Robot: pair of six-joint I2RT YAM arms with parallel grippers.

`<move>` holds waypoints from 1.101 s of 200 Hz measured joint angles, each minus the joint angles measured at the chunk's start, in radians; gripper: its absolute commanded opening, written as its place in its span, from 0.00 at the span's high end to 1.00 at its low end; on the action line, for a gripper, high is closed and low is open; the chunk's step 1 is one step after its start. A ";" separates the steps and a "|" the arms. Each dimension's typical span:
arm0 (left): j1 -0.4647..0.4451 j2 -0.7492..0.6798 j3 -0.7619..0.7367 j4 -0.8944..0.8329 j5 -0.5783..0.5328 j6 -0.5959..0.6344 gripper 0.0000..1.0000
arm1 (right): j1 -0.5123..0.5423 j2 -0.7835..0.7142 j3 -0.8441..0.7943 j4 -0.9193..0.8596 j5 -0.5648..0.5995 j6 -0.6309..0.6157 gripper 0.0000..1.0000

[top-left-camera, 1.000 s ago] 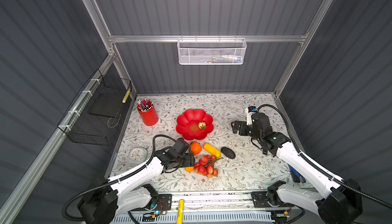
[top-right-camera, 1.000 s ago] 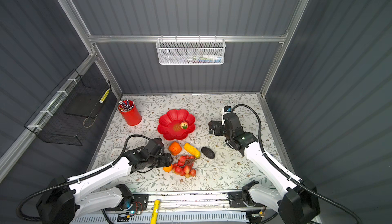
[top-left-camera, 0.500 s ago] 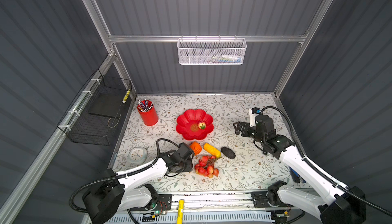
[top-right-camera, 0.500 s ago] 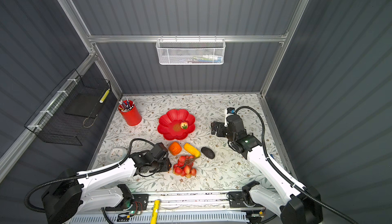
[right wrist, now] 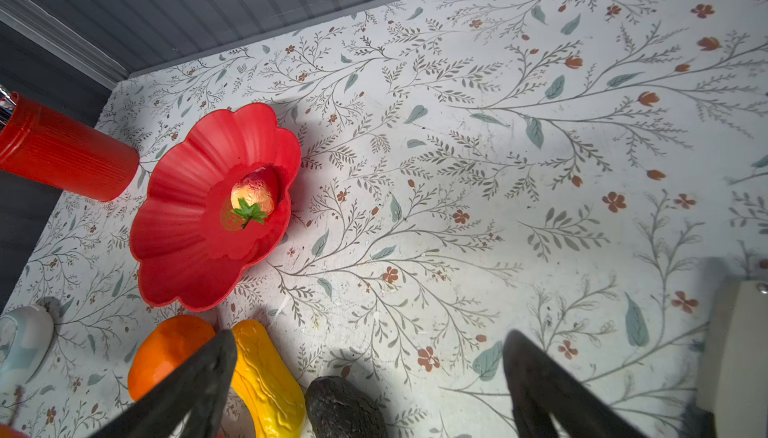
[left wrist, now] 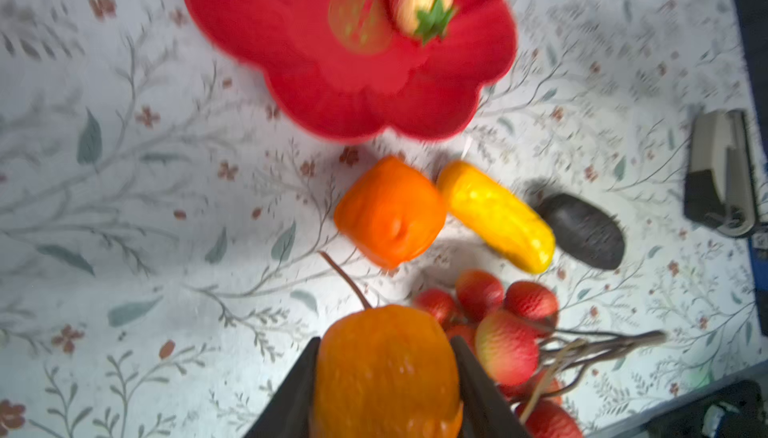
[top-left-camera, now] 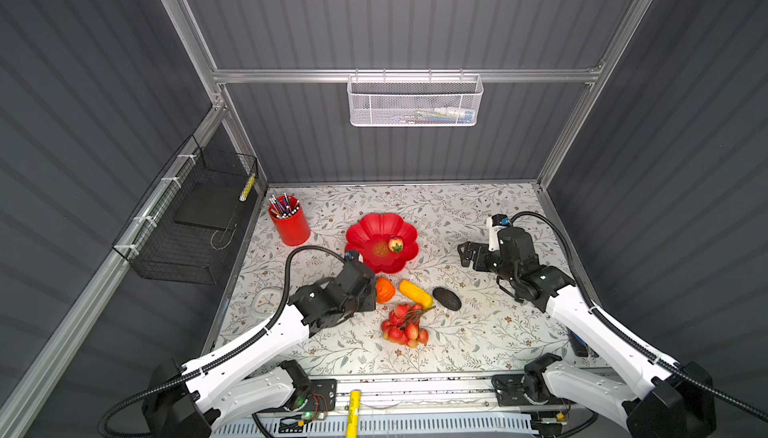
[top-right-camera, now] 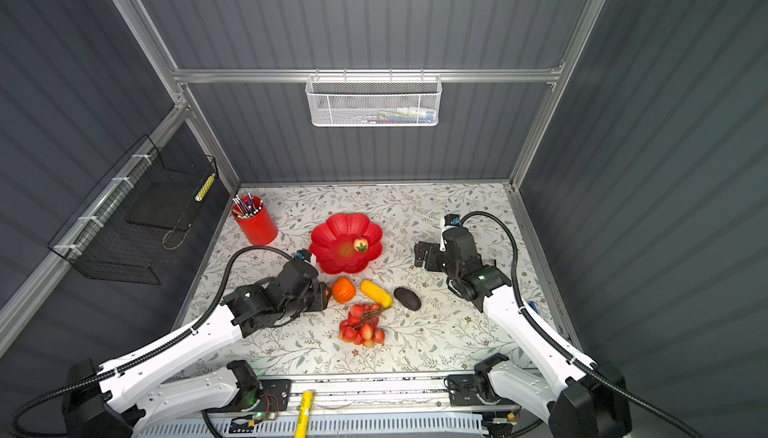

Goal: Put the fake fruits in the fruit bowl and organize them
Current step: 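Place the small orange into the red bowl with the left gripper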

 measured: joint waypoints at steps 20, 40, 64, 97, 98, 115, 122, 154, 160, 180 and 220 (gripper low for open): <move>0.038 0.111 0.119 0.014 -0.020 0.077 0.55 | 0.000 0.006 -0.002 -0.005 -0.006 0.000 0.01; 0.112 0.240 0.191 0.049 -0.002 0.148 0.55 | 0.000 0.006 -0.008 -0.016 -0.025 -0.001 0.01; 0.183 0.380 0.253 0.080 0.035 0.219 0.55 | 0.000 0.007 -0.016 -0.035 -0.049 -0.004 0.01; 0.220 0.591 0.405 0.102 0.060 0.297 0.55 | 0.000 0.006 -0.044 -0.057 -0.081 -0.008 0.01; 0.221 0.597 0.410 0.103 0.061 0.300 0.55 | 0.000 0.006 -0.045 -0.057 -0.082 -0.007 0.01; 0.237 0.682 0.464 0.120 0.079 0.320 0.55 | 0.000 0.006 -0.066 -0.064 -0.098 -0.007 0.01; 0.243 0.715 0.484 0.122 0.087 0.327 0.55 | 0.000 0.005 -0.075 -0.065 -0.104 -0.007 0.01; 0.277 0.846 0.559 0.129 0.106 0.340 0.54 | 0.000 -0.003 -0.102 -0.088 -0.129 -0.008 0.01; 0.280 0.865 0.569 0.131 0.109 0.343 0.53 | 0.000 -0.005 -0.105 -0.090 -0.131 -0.008 0.01; 0.290 0.915 0.593 0.130 0.115 0.343 0.49 | 0.000 -0.011 -0.113 -0.097 -0.140 -0.009 0.01; 0.291 0.974 0.606 0.130 0.123 0.343 0.43 | 0.000 -0.014 -0.140 -0.097 -0.163 -0.008 0.01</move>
